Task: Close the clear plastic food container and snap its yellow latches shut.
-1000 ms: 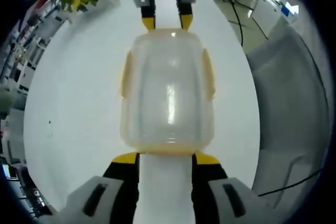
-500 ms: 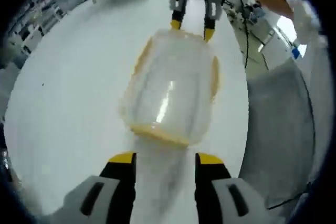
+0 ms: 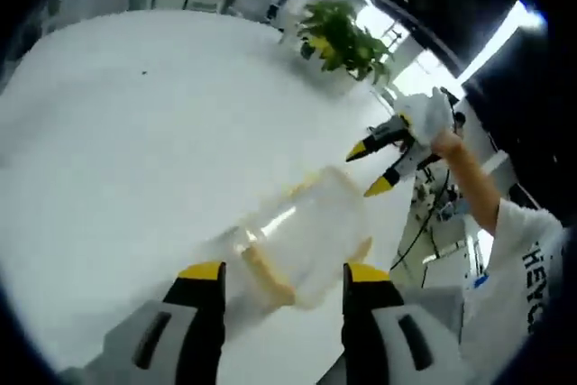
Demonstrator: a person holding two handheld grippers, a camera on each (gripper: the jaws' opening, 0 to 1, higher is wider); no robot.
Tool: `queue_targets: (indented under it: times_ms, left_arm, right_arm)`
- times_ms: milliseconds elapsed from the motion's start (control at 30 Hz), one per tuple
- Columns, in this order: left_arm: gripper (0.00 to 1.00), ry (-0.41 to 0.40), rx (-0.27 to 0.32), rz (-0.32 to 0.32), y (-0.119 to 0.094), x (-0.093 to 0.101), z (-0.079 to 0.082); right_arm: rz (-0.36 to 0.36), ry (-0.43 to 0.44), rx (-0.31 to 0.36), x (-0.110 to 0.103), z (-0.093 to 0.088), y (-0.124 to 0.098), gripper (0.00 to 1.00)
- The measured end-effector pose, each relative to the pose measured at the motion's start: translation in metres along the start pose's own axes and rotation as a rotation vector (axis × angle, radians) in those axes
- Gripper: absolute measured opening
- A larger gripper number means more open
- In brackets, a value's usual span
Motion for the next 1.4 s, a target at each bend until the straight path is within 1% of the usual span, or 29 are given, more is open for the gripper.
queue_targets:
  times_ms: [33, 67, 100, 133, 167, 200, 233, 267, 333, 367, 400, 500, 533, 567, 633, 667, 767, 833, 867, 933, 1033, 1133, 1200, 1267, 1300, 1400]
  left_arm:
    - [0.47, -0.053, 0.006, -0.014, 0.000, 0.001, -0.001]
    - [0.48, -0.170, -0.009, -0.007, 0.000, 0.000, -0.004]
    - [0.49, -0.215, -0.002, -0.033, 0.001, 0.002, -0.004]
    - [0.49, -0.314, -0.005, -0.057, 0.001, 0.003, -0.006]
    - [0.49, -0.349, -0.018, -0.071, 0.001, 0.004, -0.008]
    - [0.49, -0.411, -0.017, -0.074, 0.002, 0.004, -0.008]
    - [0.49, -0.414, -0.033, -0.069, 0.002, 0.004, -0.009]
    - [0.50, -0.406, -0.024, -0.064, 0.003, 0.003, -0.008]
    - [0.49, -0.414, -0.014, -0.063, 0.004, 0.005, -0.005]
    - [0.49, -0.418, -0.015, -0.069, 0.004, 0.007, -0.004]
    - [0.49, -0.416, -0.018, -0.071, 0.005, 0.009, -0.003]
    - [0.47, -0.423, -0.032, -0.056, 0.009, 0.010, -0.004]
    - [0.46, -0.421, -0.050, -0.055, 0.011, 0.011, -0.005]
    - [0.46, -0.420, -0.076, -0.051, 0.013, 0.011, -0.007]
    - [0.46, -0.397, -0.086, -0.032, 0.017, 0.011, -0.007]
    - [0.46, -0.393, -0.096, -0.024, 0.018, 0.010, -0.007]
    - [0.42, -0.398, -0.100, -0.025, 0.023, 0.011, -0.005]
    - [0.38, -0.380, -0.115, -0.024, 0.026, 0.013, -0.005]
    - [0.38, -0.363, -0.127, -0.002, 0.027, 0.011, -0.005]
    - [0.36, -0.343, -0.149, 0.019, 0.029, 0.010, -0.006]
    - [0.30, -0.318, -0.168, 0.050, 0.029, 0.007, -0.006]
    - [0.27, -0.294, -0.185, 0.071, 0.030, 0.004, -0.005]
    - [0.25, -0.284, -0.194, 0.093, 0.032, 0.001, -0.005]
    - [0.22, -0.263, -0.206, 0.111, 0.032, 0.001, -0.006]
    - [0.21, -0.250, -0.215, 0.125, 0.032, 0.000, -0.006]
    - [0.21, -0.255, -0.219, 0.127, 0.032, -0.002, -0.003]
  right_arm:
    - [0.021, 0.031, 0.027, -0.001, 0.002, -0.002, 0.40]
    - [0.053, 0.086, 0.043, -0.004, 0.004, -0.003, 0.40]
    - [0.114, 0.170, 0.071, -0.008, 0.006, -0.005, 0.40]
    - [0.157, 0.207, 0.094, -0.011, 0.009, -0.006, 0.41]
    - [0.220, 0.267, 0.130, -0.016, 0.012, -0.007, 0.42]
    - [0.257, 0.300, 0.146, -0.018, 0.014, -0.008, 0.42]
    - [0.290, 0.336, 0.159, -0.020, 0.015, -0.008, 0.42]
    - [0.314, 0.377, 0.170, -0.021, 0.016, -0.008, 0.41]
    - [0.376, 0.465, 0.198, -0.022, 0.018, -0.006, 0.40]
    - [0.408, 0.510, 0.222, -0.023, 0.019, -0.005, 0.39]
    - [0.431, 0.540, 0.232, -0.024, 0.020, -0.005, 0.37]
    - [0.511, 0.638, 0.272, -0.027, 0.022, -0.003, 0.33]
    - [0.526, 0.673, 0.283, -0.027, 0.022, -0.002, 0.32]
    - [0.518, 0.677, 0.285, -0.026, 0.022, -0.001, 0.32]
    - [0.508, 0.681, 0.275, -0.025, 0.021, 0.001, 0.32]
    - [0.495, 0.669, 0.262, -0.023, 0.020, 0.003, 0.33]
    - [0.485, 0.656, 0.245, -0.031, 0.020, 0.007, 0.33]
    - [0.483, 0.650, 0.238, -0.034, 0.020, 0.009, 0.33]
    - [0.481, 0.643, 0.229, -0.036, 0.021, 0.010, 0.33]
    - [0.473, 0.634, 0.222, -0.039, 0.023, 0.012, 0.32]
    - [0.417, 0.589, 0.186, -0.038, 0.023, 0.016, 0.30]
    - [0.396, 0.572, 0.166, -0.040, 0.025, 0.020, 0.29]
    - [0.366, 0.538, 0.141, -0.037, 0.024, 0.019, 0.26]
    - [0.356, 0.539, 0.132, -0.037, 0.025, 0.020, 0.23]
    - [0.354, 0.537, 0.129, -0.036, 0.025, 0.020, 0.23]
    - [0.355, 0.540, 0.122, -0.036, 0.025, 0.020, 0.23]
Point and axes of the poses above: the point that each gripper's makers call its tool centre point, and the gripper's own axes: y roughly forward along the fingers, x roughly to its right, z roughly out of its top, the point moved 6 cm from there along -y, roughly backward along the fingers, and after that the axes turned 4 degrees about -x, right-handed, at the moved point
